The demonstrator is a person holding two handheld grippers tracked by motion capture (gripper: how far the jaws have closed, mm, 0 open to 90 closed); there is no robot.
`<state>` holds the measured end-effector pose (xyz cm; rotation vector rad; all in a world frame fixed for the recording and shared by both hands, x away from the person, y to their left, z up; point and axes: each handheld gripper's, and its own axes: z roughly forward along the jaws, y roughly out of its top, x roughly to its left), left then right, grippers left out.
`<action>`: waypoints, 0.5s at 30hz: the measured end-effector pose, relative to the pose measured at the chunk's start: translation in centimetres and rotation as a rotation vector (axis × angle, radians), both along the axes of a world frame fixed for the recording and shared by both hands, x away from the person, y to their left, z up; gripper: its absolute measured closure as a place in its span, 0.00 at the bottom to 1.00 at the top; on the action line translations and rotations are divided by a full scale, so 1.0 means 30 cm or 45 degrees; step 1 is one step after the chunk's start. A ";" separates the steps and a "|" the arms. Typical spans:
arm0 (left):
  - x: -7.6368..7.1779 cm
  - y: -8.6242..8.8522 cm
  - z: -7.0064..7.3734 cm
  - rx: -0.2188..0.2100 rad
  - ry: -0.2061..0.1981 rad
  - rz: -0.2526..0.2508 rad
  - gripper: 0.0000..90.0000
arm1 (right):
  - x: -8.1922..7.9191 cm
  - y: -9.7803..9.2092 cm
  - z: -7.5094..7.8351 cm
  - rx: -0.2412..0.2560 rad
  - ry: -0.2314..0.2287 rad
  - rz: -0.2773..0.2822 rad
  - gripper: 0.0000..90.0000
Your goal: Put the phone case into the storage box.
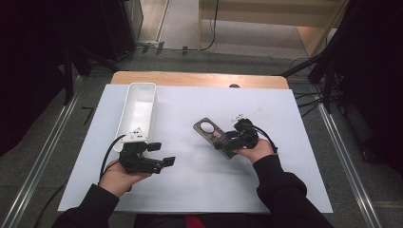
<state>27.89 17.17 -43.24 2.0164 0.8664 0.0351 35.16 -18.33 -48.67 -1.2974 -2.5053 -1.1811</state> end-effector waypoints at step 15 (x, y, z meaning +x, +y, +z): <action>0.039 -0.083 0.018 0.010 0.048 -0.010 0.19 | -0.007 -0.011 0.015 0.040 -0.009 -0.042 0.12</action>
